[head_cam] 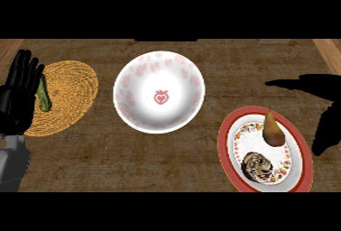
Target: Pick the pear from the plate and place it in the bowl
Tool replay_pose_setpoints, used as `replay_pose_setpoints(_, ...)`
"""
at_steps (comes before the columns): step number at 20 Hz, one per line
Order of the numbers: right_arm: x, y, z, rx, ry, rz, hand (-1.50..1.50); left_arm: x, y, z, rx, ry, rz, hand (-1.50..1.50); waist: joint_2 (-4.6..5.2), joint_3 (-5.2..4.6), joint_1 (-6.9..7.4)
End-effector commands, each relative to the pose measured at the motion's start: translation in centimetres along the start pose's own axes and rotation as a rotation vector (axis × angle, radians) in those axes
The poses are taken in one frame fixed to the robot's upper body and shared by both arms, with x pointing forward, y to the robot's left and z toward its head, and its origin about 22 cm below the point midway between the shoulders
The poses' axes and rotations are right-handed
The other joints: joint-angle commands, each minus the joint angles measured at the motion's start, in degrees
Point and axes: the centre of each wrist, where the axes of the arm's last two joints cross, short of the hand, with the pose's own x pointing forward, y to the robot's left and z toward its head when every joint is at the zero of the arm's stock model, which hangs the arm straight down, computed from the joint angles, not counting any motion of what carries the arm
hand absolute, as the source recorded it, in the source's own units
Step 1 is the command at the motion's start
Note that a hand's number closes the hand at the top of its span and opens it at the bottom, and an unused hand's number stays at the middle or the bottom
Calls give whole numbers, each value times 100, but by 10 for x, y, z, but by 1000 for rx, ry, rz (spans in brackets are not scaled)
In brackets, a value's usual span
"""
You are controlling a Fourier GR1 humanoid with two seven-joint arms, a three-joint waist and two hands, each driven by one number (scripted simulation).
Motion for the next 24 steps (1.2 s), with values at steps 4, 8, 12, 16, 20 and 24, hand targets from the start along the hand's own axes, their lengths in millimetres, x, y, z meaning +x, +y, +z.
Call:
replay_pose_setpoints(4, -22, 13, -13, 11, 27, 10, -150, -3, 14, 11, 14, 0, -12, 0, -8, -1, 2)
replay_pose_setpoints(8, -34, 32, -28, 9, 13, -3, -150, -4, 8, -7, 3, 4, -11, 0, 1, -1, -21)
replay_pose_setpoints(12, -39, 26, -36, 8, -45, -18, -150, -16, 3, 16, -5, 7, 4, 0, -2, -1, 9)
replay_pose_setpoints(16, -29, 30, -59, 4, -55, -3, -150, 9, 7, 16, -14, -2, -4, 0, -2, 0, 39)
replay_pose_setpoints(20, -41, 38, -48, 41, -25, 33, -150, -5, 3, -1, 16, 2, -28, 0, -4, -2, -25)
replay_pose_setpoints(24, -35, 58, -58, 36, -9, 33, -150, -11, -3, -3, 4, 9, 7, 0, -10, -3, -38)
